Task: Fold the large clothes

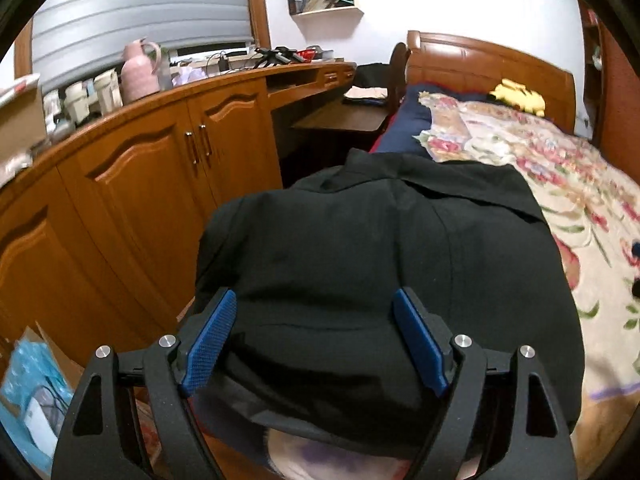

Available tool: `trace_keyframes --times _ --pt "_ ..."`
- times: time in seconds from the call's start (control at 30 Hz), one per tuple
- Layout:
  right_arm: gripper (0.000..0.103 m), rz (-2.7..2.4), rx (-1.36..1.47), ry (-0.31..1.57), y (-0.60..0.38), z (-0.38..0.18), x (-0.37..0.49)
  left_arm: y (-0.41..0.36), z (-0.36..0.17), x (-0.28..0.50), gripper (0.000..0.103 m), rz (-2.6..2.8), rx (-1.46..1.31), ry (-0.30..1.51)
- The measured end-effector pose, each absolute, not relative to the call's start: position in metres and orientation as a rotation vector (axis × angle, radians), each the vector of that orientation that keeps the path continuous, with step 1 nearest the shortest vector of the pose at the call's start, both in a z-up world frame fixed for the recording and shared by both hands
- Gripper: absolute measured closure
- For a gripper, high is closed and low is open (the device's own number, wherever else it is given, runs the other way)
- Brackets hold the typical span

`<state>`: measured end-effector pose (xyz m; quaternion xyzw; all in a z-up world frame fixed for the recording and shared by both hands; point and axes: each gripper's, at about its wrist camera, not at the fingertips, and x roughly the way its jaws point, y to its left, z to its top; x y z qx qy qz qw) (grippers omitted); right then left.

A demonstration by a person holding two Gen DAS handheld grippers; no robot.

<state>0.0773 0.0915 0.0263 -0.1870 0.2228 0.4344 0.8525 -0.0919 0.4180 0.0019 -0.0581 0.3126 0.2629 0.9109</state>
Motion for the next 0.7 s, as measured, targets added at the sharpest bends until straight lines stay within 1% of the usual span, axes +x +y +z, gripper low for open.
trace_keyframes --times 0.13,0.17,0.2,0.23,0.3,0.33,0.37,0.7 --pt "0.038 0.89 -0.372 0.484 0.066 0.027 0.074 0.411 0.005 -0.096 0.021 0.551 -0.124 0.617" --pt "0.038 0.883 -0.359 0.488 0.059 0.028 0.073 0.41 0.006 -0.097 0.019 0.545 -0.129 0.61" --pt "0.038 0.875 -0.349 0.491 0.052 0.029 0.072 0.408 0.008 -0.099 0.016 0.529 -0.141 0.599" --pt "0.038 0.867 -0.343 0.49 0.045 0.03 0.07 0.406 0.01 -0.101 0.015 0.52 -0.151 0.593" --pt "0.038 0.85 -0.337 0.483 0.032 0.032 0.065 0.401 0.014 -0.104 0.008 0.523 -0.153 0.592" --pt "0.038 0.841 -0.334 0.481 0.025 0.032 0.062 0.397 0.017 -0.106 0.006 0.523 -0.146 0.584" --pt "0.038 0.836 -0.328 0.479 0.019 0.034 0.059 0.392 0.021 -0.108 0.0 0.52 -0.14 0.577" --pt "0.038 0.809 -0.281 0.467 -0.017 0.029 0.029 0.332 0.048 -0.112 0.0 0.47 -0.072 0.516"
